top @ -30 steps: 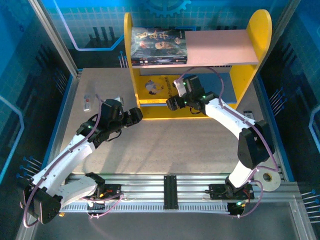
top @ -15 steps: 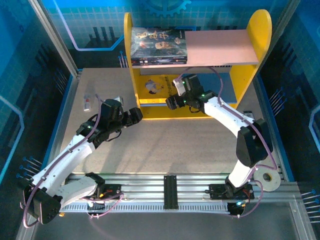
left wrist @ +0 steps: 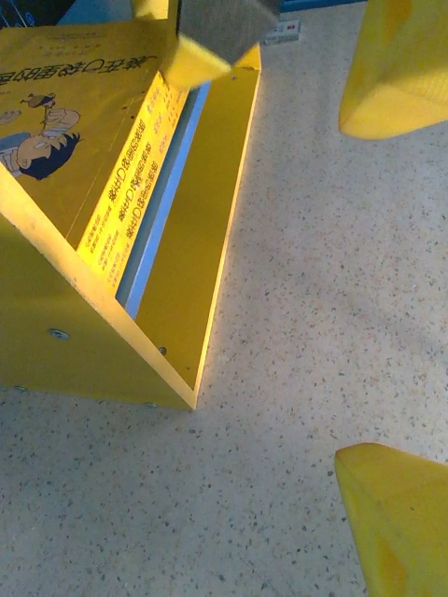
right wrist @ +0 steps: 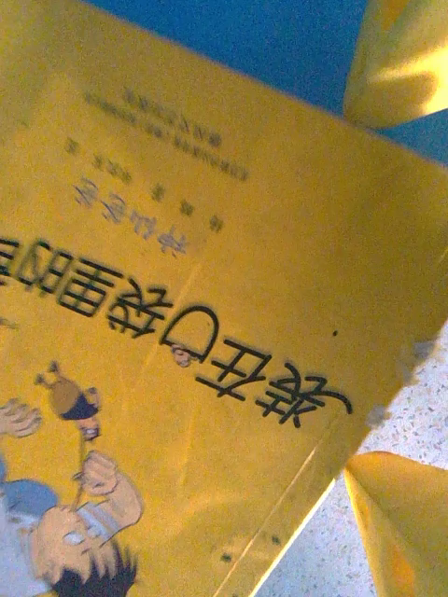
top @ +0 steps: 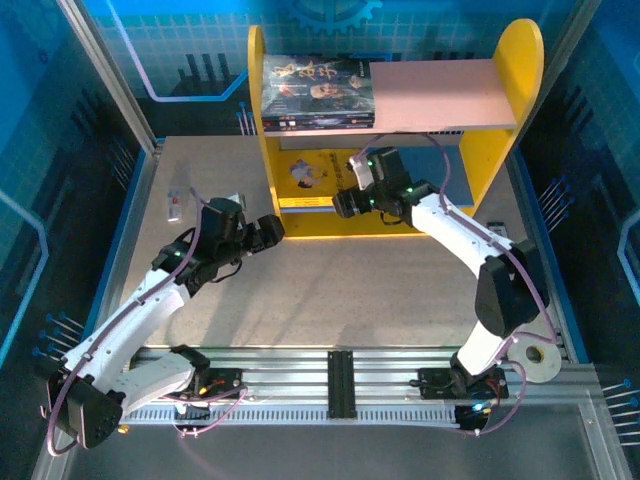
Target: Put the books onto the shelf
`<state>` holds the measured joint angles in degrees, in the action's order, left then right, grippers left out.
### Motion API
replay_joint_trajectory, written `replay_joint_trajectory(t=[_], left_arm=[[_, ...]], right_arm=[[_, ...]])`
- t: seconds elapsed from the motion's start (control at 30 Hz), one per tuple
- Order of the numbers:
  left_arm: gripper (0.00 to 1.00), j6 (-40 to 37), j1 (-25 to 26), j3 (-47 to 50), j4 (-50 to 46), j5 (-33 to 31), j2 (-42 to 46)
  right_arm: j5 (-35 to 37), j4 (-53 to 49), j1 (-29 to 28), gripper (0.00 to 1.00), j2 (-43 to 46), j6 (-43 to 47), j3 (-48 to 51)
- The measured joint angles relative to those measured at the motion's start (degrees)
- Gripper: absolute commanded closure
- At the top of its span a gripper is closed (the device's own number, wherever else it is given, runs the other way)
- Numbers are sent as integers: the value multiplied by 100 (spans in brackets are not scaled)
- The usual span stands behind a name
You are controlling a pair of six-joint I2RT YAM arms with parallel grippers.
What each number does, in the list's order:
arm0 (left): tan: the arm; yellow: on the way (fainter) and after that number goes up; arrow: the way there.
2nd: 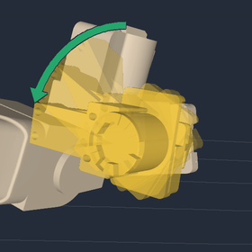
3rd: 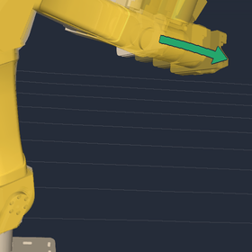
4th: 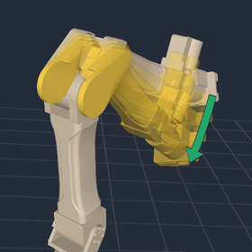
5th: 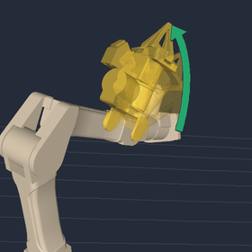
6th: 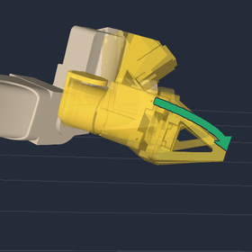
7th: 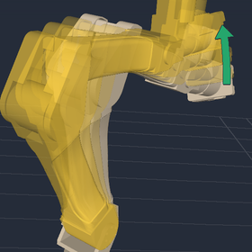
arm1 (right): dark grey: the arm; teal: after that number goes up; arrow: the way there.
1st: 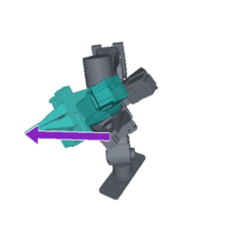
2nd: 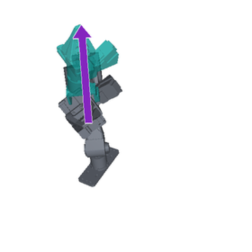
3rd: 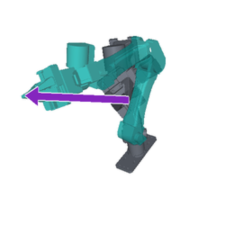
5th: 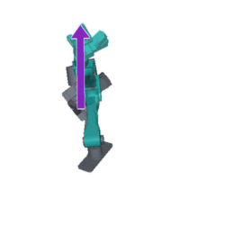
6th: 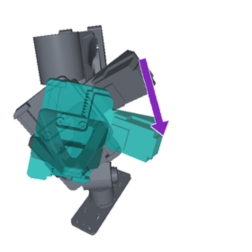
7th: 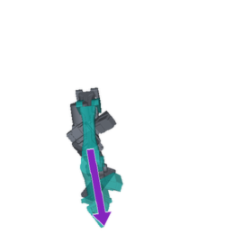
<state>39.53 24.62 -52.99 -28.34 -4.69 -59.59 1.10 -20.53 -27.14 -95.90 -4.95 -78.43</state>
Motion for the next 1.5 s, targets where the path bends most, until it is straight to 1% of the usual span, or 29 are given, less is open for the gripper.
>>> replay_joint_trajectory(t=[0.13,0.17,0.2,0.23,0.37,0.57,0.8,0.93,1.03,1.1,1.2,1.3,1.4,1.5], left_arm=[[12,-278,-127,-278,-317,-52,-48],[10,-372,-160,-420,-385,-83,-76],[2,-463,-181,-566,-435,-118,-101],[1,-544,-203,-691,-466,-153,-114],[1,-835,-367,-1036,-511,-195,-136],[0,-1115,-636,-1329,-699,-195,-280],[1,-1300,-848,-1711,-1123,94,-420],[0,-1405,-872,-1683,-1244,-24,-485],[1,-1453,-879,-1121,-962,-446,-339],[1,-1488,-903,-603,-680,-750,-238],[1,-1687,-953,295,63,-1040,-170],[1,-1932,-951,1082,920,-1377,-170],[1,-2339,-966,1716,1862,-1762,-175],[1,-2822,-1029,2398,3071,-2072,-240]], right_arm=[[17,-116,48,7,579,-48,90],[28,-155,48,6,767,-68,179],[44,-164,52,5,942,-85,275],[59,-173,57,4,1163,-107,396],[90,-214,111,0,2085,-216,962],[118,-601,330,0,3154,-372,1541],[153,-1270,699,0,4096,-669,1740],[444,-1751,776,0,4487,-730,1735],[850,-1847,929,0,4833,-726,1821],[1029,-1714,1137,0,5053,-697,2065],[1156,-1390,1412,0,5311,-529,2658],[1217,-758,1606,0,5451,-372,3458],[1189,50,1858,0,5512,-221,4358],[1123,1060,2037,0,5517,-44,5250]])
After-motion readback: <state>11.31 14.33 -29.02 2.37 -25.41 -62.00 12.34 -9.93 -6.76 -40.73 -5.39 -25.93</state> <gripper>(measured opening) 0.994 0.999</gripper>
